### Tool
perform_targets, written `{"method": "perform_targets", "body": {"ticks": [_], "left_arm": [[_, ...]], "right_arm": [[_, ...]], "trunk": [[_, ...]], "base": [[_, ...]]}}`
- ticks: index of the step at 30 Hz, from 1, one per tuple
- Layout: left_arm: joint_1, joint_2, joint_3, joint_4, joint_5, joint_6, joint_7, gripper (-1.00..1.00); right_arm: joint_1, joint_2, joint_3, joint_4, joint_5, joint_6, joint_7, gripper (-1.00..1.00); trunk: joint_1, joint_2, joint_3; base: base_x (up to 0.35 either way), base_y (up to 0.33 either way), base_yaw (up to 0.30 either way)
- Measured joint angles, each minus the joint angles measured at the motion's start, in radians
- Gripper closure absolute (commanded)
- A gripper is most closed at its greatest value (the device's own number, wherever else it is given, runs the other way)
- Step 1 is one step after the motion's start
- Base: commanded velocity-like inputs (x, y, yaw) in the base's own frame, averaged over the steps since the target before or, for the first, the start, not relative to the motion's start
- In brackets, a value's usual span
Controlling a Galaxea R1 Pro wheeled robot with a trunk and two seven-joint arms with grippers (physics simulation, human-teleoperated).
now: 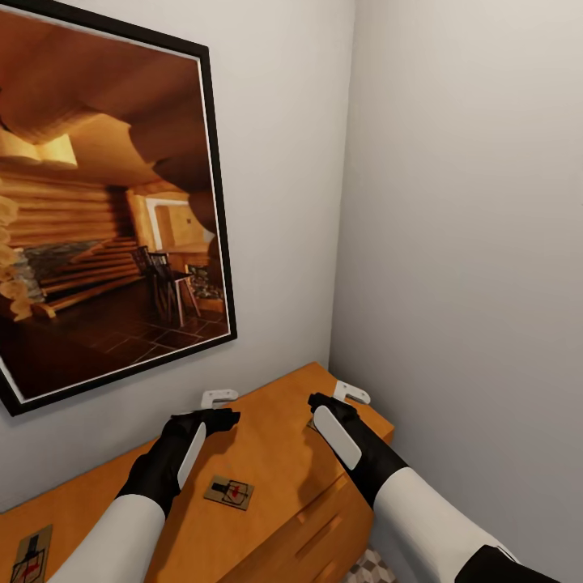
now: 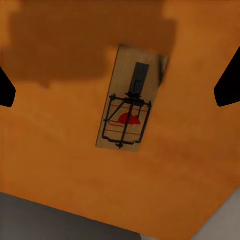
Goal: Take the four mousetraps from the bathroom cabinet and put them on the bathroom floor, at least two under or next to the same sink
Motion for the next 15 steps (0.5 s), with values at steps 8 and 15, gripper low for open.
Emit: {"method": "perform_targets", "body": {"ticks": [8,15], "left_arm": [[0.000,0.000,0.000,0.000,0.000,0.000,0.000,-1.00],[0.000,0.000,0.000,0.000,0.001,0.000,0.000,-1.00]], "right_arm": [[0.000,0.001,0.000,0.000,0.000,0.000,0.000,-1.00],[0.000,0.001,0.000,0.000,0.000,0.000,0.000,-1.00]], "trunk": [[0.000,0.000,0.000],[0.000,0.000,0.000]], "base": [[0.000,0.000,0.000],[0.001,0.000,0.000]]}}
